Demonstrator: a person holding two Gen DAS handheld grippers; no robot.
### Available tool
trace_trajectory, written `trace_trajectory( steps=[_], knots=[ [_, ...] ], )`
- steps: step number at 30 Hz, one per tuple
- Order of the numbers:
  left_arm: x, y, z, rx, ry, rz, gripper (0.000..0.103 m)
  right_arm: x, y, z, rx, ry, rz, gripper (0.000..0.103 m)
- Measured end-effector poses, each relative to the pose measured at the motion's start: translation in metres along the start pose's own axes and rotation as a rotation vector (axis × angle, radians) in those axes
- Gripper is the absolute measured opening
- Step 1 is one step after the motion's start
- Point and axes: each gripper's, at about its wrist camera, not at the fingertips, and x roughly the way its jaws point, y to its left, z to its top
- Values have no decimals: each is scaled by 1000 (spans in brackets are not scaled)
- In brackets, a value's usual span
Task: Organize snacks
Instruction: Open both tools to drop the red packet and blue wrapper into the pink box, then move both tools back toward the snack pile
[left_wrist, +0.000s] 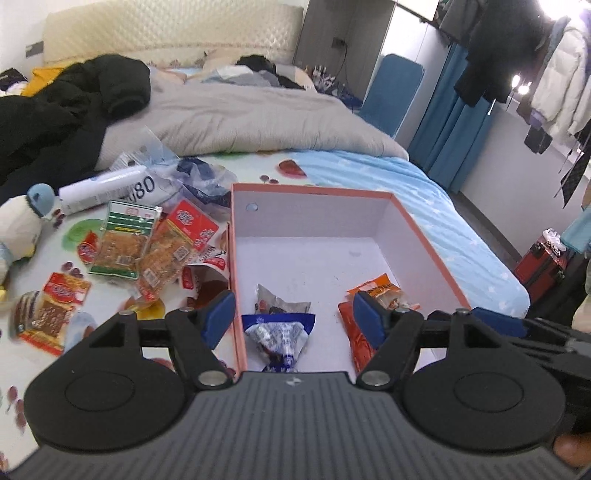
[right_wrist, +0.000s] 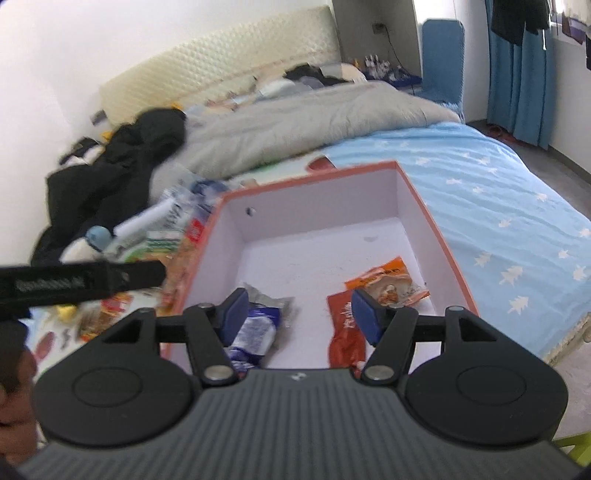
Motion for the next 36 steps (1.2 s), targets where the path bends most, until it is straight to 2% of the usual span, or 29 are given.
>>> trace_trajectory(
  steps=[7,15,25,32,36],
  knots=[
    [-55,3,-23,-13,-52,-8,75,-50,18,-14,-20,-50,18,64],
    [-113,8,-54,-23,-105,5,75,-84,38,-38,-43,-78,53,64],
    [-150,35,-101,-87,-99,78,75,-104,62,-68,-104,-77,119,64],
    [-175,53,-123,-105,-119,124,75,-110,88,-92,-189,-103,172,64],
    [-180,64,-132,-130,-110,151,75,-109,99,-101,-206,-82,216,64]
  ],
)
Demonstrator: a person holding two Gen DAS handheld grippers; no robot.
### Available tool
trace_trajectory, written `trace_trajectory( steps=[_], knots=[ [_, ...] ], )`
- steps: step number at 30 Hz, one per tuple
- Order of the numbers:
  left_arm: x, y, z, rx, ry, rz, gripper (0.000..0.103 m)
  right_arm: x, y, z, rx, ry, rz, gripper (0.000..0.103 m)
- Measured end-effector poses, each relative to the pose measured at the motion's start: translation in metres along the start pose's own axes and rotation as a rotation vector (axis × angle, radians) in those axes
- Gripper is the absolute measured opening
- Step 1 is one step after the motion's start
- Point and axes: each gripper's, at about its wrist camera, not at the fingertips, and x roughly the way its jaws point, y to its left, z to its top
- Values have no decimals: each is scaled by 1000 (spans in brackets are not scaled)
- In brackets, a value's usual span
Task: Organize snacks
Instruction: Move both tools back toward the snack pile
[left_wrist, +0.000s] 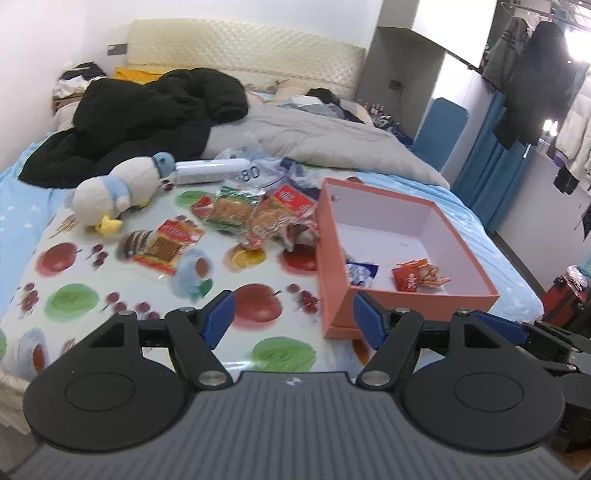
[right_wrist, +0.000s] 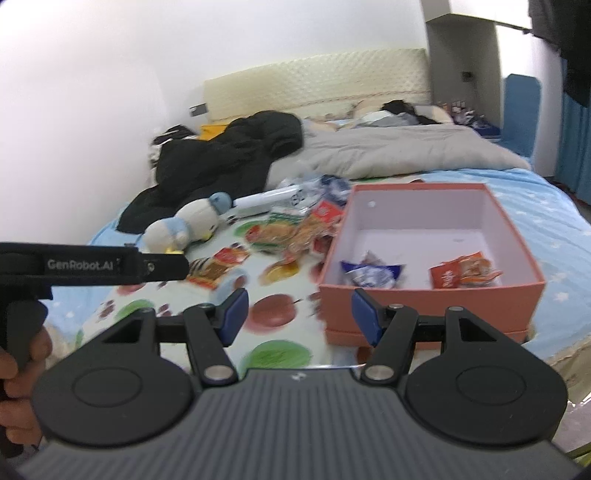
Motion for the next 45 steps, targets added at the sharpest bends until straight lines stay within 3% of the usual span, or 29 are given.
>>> trace_trajectory(
  steps=[10,38,45],
  knots=[
    [14,21,-3,-44,31,31,75,17,16,-5,-21,34,45,64],
    [109,88,48,-97,96,86,75,115,23,29,-36,90,34,64],
    [150,117,50,-102,139,132,75,155,41,27,-43,135,59,52]
  ],
)
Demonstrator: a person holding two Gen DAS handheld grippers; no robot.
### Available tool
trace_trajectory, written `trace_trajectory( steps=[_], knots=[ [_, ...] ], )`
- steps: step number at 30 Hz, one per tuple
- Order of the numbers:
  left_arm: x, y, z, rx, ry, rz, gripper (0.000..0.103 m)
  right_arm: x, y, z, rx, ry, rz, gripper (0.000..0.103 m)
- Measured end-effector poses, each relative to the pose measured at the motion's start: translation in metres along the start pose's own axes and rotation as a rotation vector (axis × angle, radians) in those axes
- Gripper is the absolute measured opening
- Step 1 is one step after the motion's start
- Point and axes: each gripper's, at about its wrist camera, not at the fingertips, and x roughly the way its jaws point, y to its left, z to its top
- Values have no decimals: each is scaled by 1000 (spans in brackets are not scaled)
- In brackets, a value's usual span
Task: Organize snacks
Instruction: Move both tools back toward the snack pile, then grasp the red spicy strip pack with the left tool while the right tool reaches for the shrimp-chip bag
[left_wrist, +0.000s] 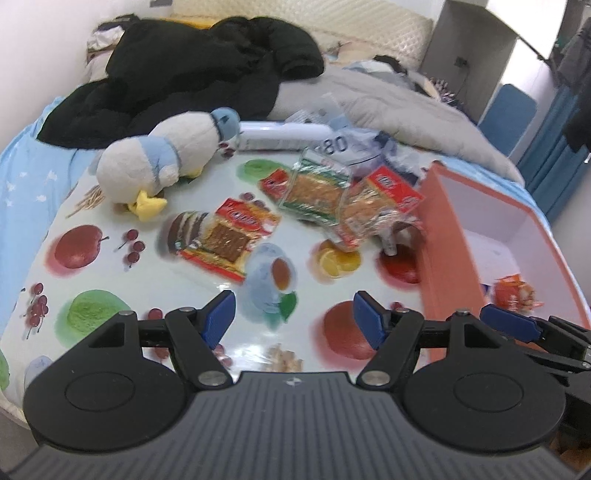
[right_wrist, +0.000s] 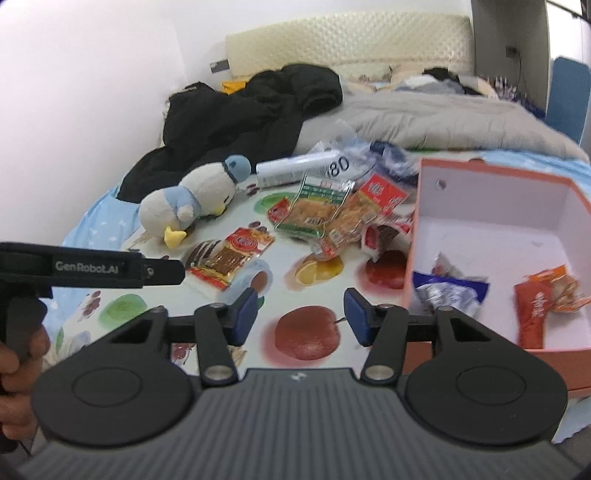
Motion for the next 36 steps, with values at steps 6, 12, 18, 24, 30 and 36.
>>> trace_trajectory(
  steps=[6,12,18,24,30,36],
  knots=[
    [52,27,12,-20,55,36,75,47,3,8,31,26,-32,45],
    [104,41,31,64,54,87,75,100,-1,17,62,31,-92,42],
    [155,47,43,128,66,117,75,150,-17,19,107,69,-187,33],
    [194,54,47,226,79,138,75,184,-29,23,59,50,-310,32],
    [226,68,49,242,126,144,75,211,-29,22,-42,50,-380,31],
    [229,81,50,180,132,80,72,236,-31,16,-89,81,-442,26]
  ],
)
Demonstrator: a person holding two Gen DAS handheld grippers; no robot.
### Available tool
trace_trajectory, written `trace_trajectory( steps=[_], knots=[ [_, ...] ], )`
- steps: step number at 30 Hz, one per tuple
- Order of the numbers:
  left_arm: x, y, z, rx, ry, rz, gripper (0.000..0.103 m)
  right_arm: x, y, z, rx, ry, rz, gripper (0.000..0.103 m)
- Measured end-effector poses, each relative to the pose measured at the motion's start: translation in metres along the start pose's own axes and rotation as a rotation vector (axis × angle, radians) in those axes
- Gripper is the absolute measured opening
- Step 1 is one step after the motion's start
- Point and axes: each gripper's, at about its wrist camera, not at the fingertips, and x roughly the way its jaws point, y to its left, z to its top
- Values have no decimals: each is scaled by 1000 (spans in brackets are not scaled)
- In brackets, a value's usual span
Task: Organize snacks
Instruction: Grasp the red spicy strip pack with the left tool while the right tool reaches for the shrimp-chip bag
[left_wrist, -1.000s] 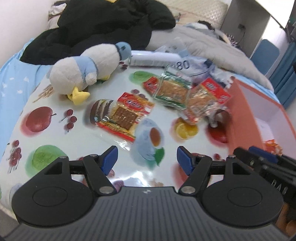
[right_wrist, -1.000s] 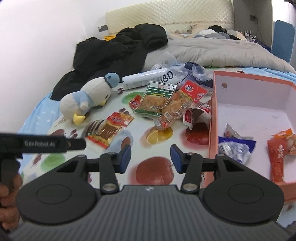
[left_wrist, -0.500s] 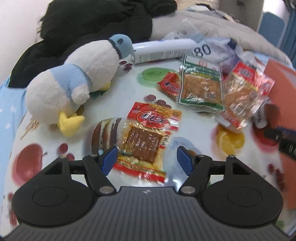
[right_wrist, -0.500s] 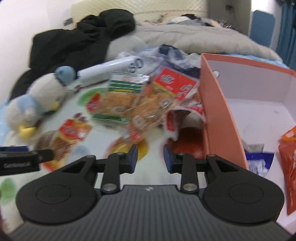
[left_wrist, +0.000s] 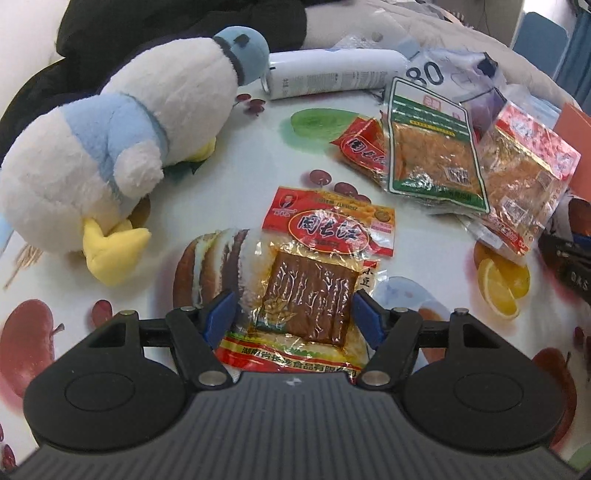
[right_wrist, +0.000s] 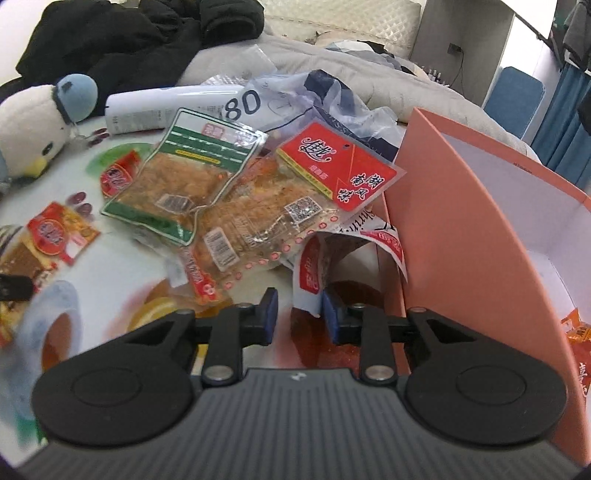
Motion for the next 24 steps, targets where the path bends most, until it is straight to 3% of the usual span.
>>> trace_trajectory(
  steps=[2,3,8,24],
  knots=[
    [-1,-2,1,9,8,-9,70,3,-1,2,1,6,0,22],
    [-2,-2,0,6,7,-16,61,3,-1,3,5,8,5,16],
    [-10,-9,-6,10,16,-19,60,-4,-1,4,-3,6,24,6],
    [-92,-23,-70,-89,32,-17,59,-85,-6,-32,26,74,155,5]
  ],
)
